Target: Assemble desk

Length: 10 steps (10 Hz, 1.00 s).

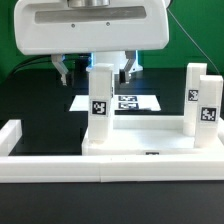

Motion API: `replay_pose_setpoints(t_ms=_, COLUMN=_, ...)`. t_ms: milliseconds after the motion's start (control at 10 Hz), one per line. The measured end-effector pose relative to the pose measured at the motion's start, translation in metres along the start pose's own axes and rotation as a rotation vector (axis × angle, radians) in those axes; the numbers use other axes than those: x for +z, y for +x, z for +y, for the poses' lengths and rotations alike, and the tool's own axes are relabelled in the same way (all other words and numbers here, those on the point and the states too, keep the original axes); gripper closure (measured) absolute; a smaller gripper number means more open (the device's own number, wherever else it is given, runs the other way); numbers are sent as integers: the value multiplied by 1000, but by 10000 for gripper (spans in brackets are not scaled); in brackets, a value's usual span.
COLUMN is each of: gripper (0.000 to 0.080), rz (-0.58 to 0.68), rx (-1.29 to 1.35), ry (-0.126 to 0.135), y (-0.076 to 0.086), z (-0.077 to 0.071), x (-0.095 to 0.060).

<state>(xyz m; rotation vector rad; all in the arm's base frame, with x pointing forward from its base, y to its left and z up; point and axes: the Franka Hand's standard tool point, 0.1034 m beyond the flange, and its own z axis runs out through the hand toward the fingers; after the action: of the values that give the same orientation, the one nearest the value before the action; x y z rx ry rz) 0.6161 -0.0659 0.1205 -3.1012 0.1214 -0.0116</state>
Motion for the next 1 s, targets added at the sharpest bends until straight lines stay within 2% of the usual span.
replay_pose_setpoints(t_ms=300, gripper=151, rz=2, rx=-6, ry=-2, y=0, z=-2, x=4)
replay_pose_setpoints(t_ms=500, gripper=418, rz=2, rx=-13, ry=-7, y=0, z=-1, x=3)
replay_pose_setpoints(t_ms=600, gripper=418, rz=2, rx=-12, ry=-7, y=0, z=-1, x=3)
replay_pose_setpoints(t_ms=700, gripper=512, rz=2, rx=-12, ry=-7, y=0, z=-1, x=3)
replay_pose_setpoints(t_ms=1000, gripper=512, rz=2, rx=14, ry=-7, y=0, z=-1, x=3)
